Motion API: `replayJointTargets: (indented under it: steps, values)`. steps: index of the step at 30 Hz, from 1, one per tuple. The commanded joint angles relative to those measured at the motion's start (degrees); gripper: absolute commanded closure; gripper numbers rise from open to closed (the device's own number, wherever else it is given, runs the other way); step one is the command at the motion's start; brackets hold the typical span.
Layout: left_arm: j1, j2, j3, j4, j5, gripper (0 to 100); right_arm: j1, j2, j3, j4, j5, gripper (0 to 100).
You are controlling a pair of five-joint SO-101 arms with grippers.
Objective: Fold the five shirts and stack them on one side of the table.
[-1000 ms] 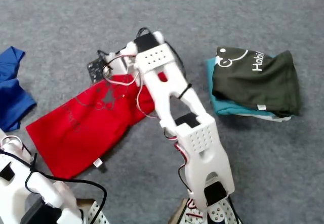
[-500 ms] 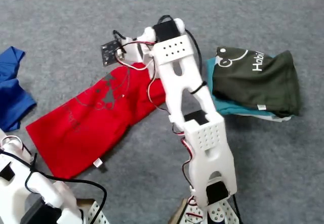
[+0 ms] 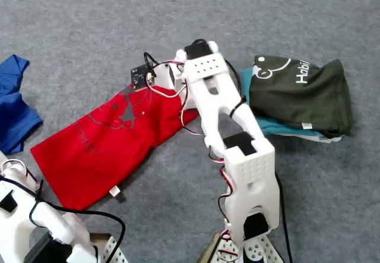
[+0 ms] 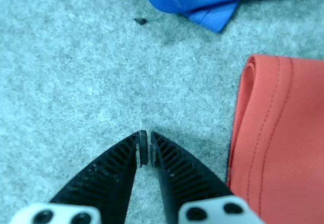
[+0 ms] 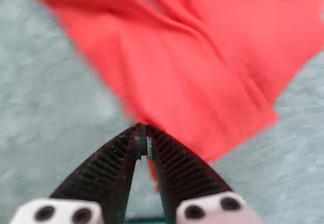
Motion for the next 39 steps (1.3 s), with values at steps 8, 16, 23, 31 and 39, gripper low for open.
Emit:
replayJointTargets:
  steps: [8,16,23,31,39]
  values:
    - [0.3,-0.5,-0.3,-0.8,0.0,97,3.1,3.5,-7.2,-3.1,-1.0,99.3]
    - [0.3,-0.5,-0.3,-0.8,0.0,97,-2.4,-3.7,-19.9,18.0,-1.1,99.3]
    - [0.3,-0.5,-0.3,-0.8,0.0,97,-13.3,3.5,-20.0,10.7,-9.2,99.3]
    - [-0.7,-0.6,-0.3,-0.8,0.3,97,-15.6,19.6,-22.7,7.0,-16.8,99.3]
    - [-0.6,-0.6,-0.4,-0.5,0.0,97,-14.2,16.1,-44.2,19.5,-19.1,99.3]
